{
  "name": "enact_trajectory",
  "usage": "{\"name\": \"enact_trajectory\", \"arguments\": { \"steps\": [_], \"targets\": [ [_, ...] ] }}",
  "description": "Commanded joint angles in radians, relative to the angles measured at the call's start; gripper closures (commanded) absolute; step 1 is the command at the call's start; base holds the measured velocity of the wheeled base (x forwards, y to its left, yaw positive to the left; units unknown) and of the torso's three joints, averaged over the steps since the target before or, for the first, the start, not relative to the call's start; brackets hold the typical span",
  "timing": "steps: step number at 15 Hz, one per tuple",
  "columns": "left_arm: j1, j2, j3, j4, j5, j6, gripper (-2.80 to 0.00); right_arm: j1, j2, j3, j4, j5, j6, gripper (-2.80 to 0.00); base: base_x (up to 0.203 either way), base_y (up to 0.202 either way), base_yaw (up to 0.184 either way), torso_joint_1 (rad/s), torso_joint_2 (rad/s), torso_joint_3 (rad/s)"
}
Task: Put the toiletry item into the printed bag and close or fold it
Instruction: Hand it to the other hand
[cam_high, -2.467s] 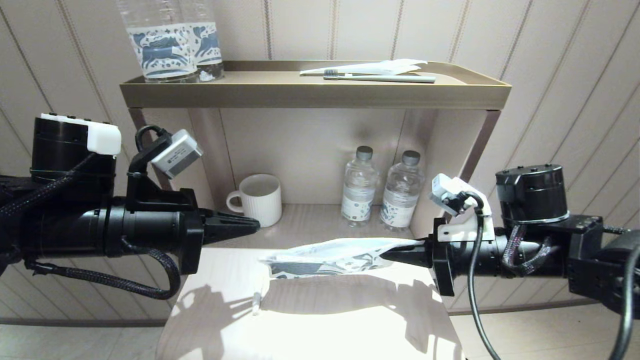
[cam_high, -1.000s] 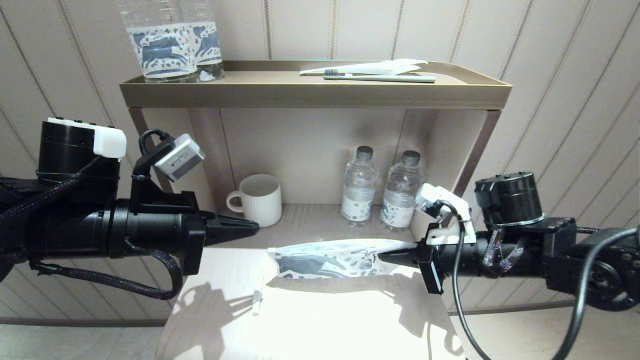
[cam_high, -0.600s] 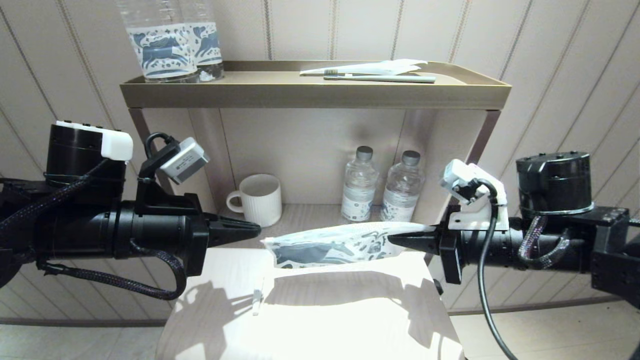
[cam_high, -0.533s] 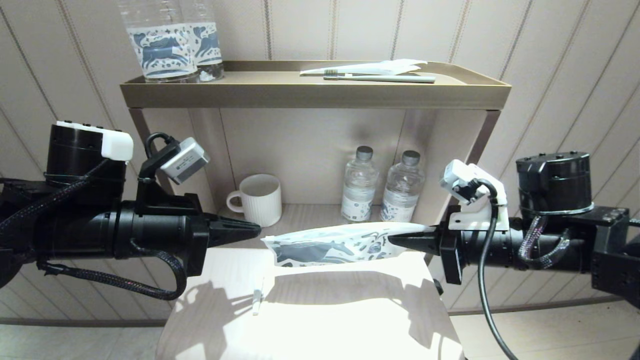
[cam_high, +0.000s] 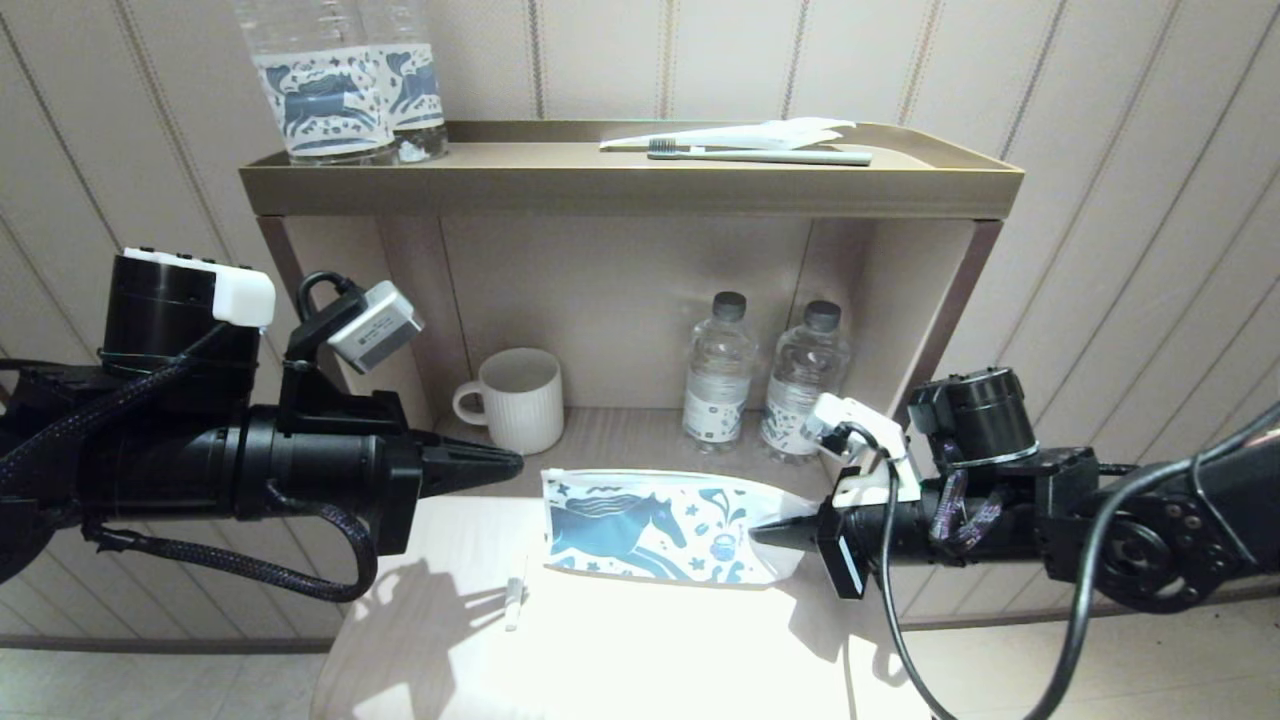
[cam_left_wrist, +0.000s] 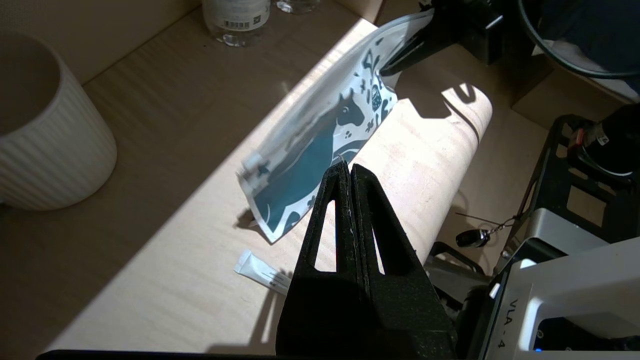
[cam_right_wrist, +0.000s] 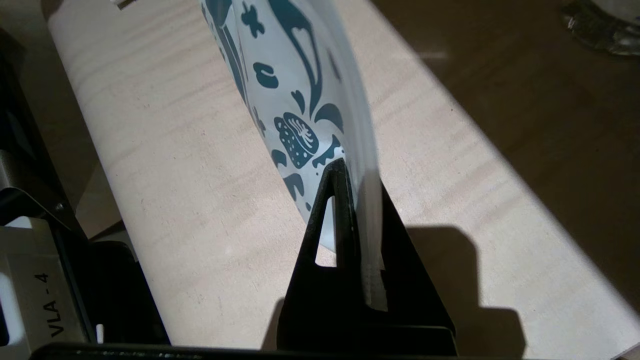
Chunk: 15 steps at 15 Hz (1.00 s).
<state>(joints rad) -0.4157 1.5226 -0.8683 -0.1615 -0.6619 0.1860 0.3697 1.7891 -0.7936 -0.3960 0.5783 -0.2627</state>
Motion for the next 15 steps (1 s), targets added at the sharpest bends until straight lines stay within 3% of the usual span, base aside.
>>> {"name": "enact_trajectory", "arguments": {
  "steps": [1, 7, 15],
  "targets": [
    [0.000, 0.001, 0.002, -0.001, -0.004, 0.001, 0.00, 0.005, 0.053, 0.005, 0.000, 0.002, -0.012, 0.00, 0.000, 0.000, 0.000, 0.000, 0.00, 0.000],
    [-0.006, 0.008, 0.012, -0.001, -0.004, 0.004, 0.00, 0.005, 0.026, 0.010, -0.002, -0.017, -0.030, 0.00, 0.000, 0.000, 0.000, 0.000, 0.00, 0.000],
    [-0.006, 0.011, 0.014, -0.003, -0.004, 0.004, 0.00, 0.004, -0.223, 0.010, 0.008, -0.011, -0.013, 0.00, 0.000, 0.000, 0.000, 0.000, 0.00, 0.000]
  ]
}}
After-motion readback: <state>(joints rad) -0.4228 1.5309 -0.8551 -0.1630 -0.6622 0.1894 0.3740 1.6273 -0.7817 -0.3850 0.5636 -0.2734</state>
